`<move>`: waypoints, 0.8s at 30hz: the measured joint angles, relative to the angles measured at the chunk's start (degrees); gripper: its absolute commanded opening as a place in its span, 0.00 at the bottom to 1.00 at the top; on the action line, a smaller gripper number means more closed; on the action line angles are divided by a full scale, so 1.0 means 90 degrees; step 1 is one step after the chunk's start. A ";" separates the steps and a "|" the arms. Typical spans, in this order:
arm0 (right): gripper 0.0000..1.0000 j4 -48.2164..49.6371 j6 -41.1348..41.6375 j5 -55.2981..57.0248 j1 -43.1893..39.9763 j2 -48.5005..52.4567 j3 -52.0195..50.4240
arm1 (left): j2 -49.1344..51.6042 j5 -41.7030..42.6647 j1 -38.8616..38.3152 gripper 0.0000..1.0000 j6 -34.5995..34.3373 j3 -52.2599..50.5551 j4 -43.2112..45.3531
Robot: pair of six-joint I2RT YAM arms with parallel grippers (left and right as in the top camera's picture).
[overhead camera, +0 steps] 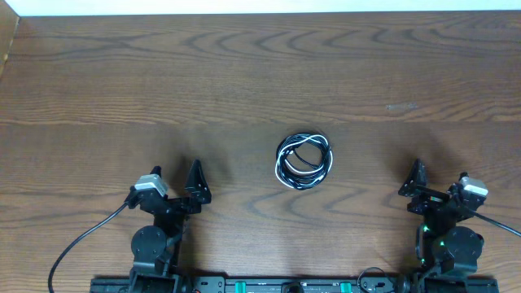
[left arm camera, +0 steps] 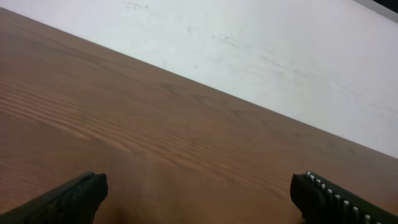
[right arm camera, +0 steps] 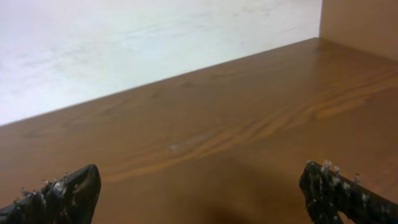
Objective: Untangle cables
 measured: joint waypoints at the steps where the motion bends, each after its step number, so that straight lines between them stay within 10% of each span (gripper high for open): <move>1: 0.99 0.0039 0.0036 -0.0092 0.0000 0.0000 0.0000 | 0.0000 0.0085 0.0000 1.00 0.0000 0.0007 -0.0010; 13: 0.99 0.0432 0.0204 -0.1610 0.0000 0.0736 0.0476 | 0.1977 0.1411 -0.0005 1.00 0.0219 0.1331 -0.0930; 24: 0.99 -0.2606 0.0216 -0.3560 0.0000 0.4891 0.5056 | 0.5802 0.2086 -0.0024 1.00 0.0639 0.6203 -0.4257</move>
